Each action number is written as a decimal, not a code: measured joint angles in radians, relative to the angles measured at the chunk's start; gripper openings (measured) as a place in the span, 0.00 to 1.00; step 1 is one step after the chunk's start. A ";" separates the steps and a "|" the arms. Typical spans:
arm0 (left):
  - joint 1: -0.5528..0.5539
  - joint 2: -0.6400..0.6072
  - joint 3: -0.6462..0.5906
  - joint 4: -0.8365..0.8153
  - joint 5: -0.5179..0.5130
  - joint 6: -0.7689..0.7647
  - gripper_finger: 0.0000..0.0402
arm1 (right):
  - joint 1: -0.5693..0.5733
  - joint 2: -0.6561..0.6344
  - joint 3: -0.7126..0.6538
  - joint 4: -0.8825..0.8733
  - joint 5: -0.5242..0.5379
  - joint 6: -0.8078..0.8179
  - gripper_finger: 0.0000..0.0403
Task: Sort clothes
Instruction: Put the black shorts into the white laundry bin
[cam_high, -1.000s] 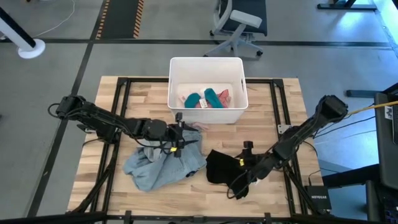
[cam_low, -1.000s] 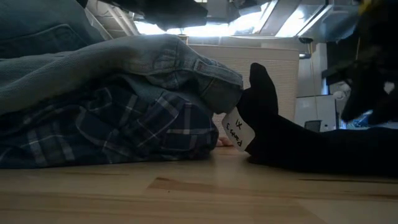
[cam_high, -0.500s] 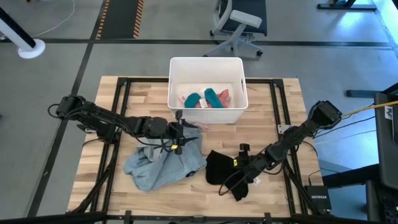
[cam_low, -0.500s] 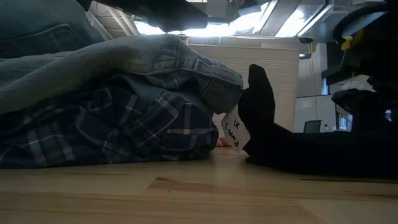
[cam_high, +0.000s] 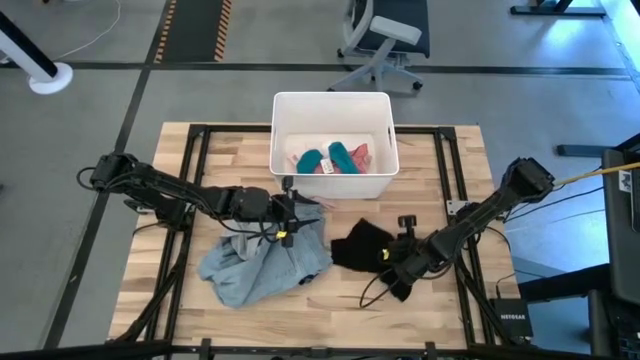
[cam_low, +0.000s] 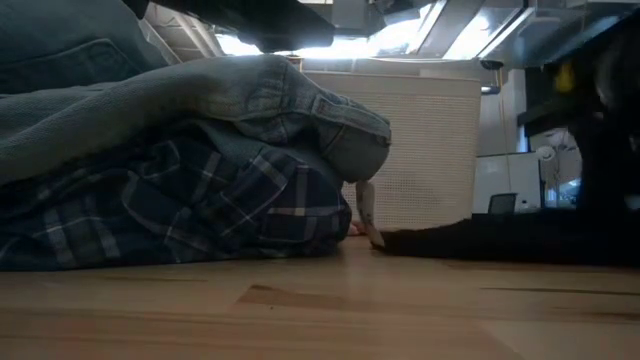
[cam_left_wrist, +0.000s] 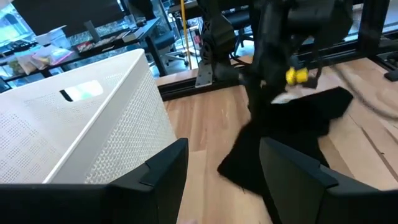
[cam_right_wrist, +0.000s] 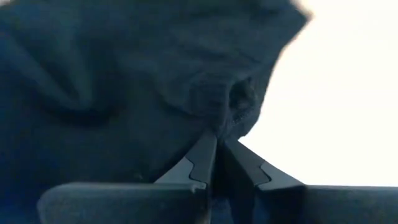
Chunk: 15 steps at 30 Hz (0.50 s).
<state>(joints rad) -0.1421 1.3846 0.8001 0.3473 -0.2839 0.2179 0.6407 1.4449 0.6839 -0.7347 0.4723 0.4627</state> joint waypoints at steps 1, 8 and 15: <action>0.000 0.000 0.000 -0.001 0.000 -0.002 0.48 | 0.000 -0.003 0.040 -0.065 0.023 0.000 0.09; 0.006 0.000 0.000 -0.002 -0.001 -0.016 0.48 | 0.000 -0.002 0.250 -0.297 0.140 -0.094 0.02; 0.006 0.000 0.000 -0.023 0.000 -0.032 0.48 | 0.000 -0.003 0.390 -0.286 0.244 -0.220 0.07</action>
<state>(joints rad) -0.1356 1.3842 0.8005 0.3247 -0.2840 0.1856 0.6407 1.4422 1.0737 -1.0203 0.7158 0.2431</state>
